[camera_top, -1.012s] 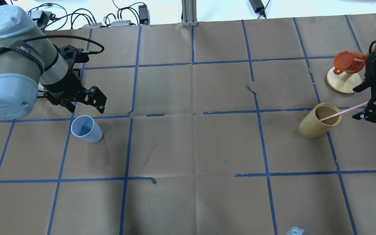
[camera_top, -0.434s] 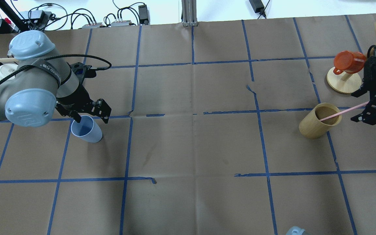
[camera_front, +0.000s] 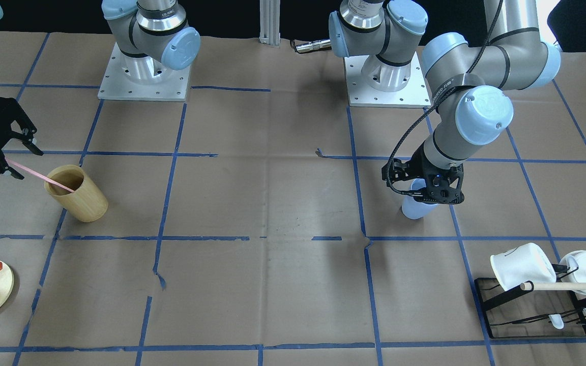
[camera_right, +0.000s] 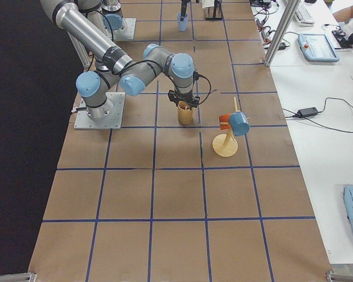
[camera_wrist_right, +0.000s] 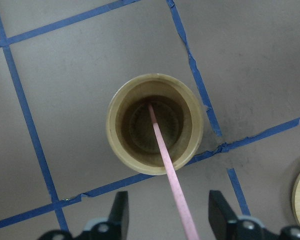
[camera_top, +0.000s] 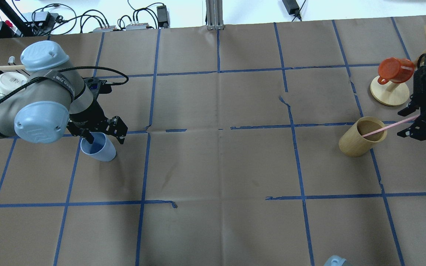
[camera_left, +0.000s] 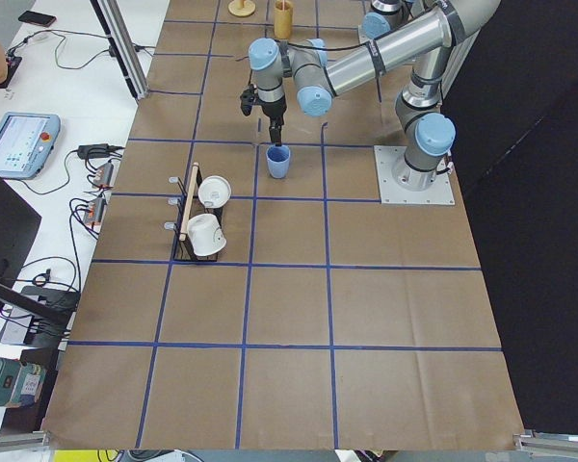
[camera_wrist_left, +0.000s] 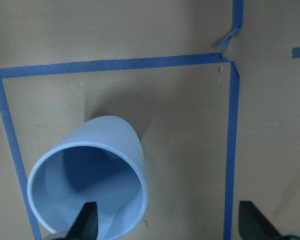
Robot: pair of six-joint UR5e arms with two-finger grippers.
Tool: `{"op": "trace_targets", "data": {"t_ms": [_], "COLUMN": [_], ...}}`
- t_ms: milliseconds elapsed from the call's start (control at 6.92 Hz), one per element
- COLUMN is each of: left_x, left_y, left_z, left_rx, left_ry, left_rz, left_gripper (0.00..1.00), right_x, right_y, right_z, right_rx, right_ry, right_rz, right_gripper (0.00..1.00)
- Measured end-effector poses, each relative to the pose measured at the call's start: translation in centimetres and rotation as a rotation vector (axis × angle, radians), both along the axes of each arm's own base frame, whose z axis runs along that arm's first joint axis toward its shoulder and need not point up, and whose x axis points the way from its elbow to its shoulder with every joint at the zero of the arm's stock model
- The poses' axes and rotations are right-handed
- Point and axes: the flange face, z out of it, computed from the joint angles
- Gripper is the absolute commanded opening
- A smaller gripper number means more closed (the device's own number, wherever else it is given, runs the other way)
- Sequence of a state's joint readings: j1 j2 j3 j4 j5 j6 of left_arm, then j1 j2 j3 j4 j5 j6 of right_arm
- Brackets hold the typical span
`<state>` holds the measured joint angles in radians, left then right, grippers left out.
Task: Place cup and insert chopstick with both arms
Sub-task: 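Close the left gripper on the blue cup while the right grasps the chopstick, then carry the blue cup to center with left gripper while right lifts the chopstick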
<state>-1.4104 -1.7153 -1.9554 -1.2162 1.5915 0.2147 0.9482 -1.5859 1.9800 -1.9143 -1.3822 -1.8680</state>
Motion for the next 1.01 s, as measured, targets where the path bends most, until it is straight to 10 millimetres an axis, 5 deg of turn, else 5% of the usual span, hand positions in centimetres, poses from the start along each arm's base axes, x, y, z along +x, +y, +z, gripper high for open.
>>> {"op": "trace_targets", "data": {"t_ms": [289, 434, 578, 1012], "left_x": [-0.1, -0.1, -0.1, 0.1], "left_y": [0.3, 0.3, 0.2, -0.4], "left_z": [-1.6, -2.0, -2.2, -1.4], "left_rx": [0.034, 0.038, 0.036, 0.009], "left_ry": [0.005, 0.005, 0.005, -0.006], "left_rz": [0.005, 0.006, 0.007, 0.025], "left_gripper": [0.37, 0.11, 0.00, 0.00], "right_x": [-0.4, -0.5, -0.5, -0.6], "right_y": [-0.1, -0.1, -0.1, -0.1], "right_z": [-0.2, -0.3, -0.3, 0.3], "right_rx": [-0.001, -0.002, -0.002, -0.012], "right_ry": [0.002, 0.003, 0.003, 0.009], "right_rz": [-0.006, -0.009, -0.011, -0.019], "right_gripper": [0.33, 0.26, 0.18, 0.09]}}
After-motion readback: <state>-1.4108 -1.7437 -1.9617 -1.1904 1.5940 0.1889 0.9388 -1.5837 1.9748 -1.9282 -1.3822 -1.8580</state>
